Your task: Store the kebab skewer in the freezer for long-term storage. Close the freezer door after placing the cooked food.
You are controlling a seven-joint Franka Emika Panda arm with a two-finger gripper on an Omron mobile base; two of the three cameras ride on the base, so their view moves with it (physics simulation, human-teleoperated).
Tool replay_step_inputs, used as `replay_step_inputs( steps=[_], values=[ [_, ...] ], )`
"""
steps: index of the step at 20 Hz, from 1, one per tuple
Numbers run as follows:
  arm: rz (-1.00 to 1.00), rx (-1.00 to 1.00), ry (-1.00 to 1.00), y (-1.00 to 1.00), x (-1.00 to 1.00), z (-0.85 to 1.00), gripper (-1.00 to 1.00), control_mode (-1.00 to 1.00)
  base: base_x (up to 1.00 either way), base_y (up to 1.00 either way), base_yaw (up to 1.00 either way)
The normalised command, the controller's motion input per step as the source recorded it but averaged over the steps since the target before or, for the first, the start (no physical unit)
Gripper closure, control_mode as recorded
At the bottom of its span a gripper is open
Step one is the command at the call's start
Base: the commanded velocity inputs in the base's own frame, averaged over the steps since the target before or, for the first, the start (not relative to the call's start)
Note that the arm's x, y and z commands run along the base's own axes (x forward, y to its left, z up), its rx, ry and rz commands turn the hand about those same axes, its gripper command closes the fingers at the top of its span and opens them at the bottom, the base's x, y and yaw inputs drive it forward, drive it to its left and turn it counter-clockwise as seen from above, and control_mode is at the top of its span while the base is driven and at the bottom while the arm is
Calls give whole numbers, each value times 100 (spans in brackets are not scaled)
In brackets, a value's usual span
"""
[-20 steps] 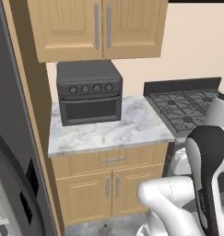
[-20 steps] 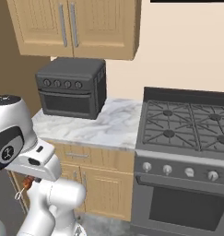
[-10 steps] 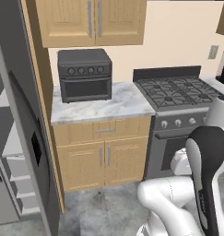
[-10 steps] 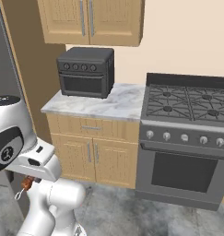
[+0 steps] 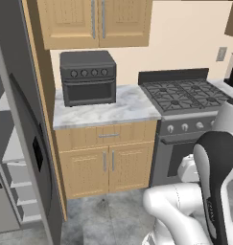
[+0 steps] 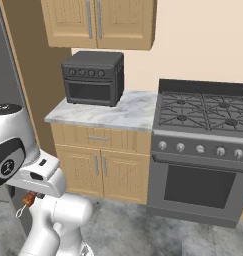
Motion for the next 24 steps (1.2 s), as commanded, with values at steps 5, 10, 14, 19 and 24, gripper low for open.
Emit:
replay_step_inputs(
  steps=[5, 10, 14, 19, 24],
  values=[
    [0, 0, 0, 0, 0, 0, 100, 100, -53, 23, 18],
    [0, 0, 0, 0, 0, 0, 100, 100, 0, -7, 44],
    [0, 0, 0, 0, 0, 0, 100, 100, 51, -36, 21],
    [0, 0, 0, 0, 0, 0, 100, 100, 89, -33, 4],
    [0, 0, 0, 0, 0, 0, 100, 100, 35, -26, 10]
  ],
)
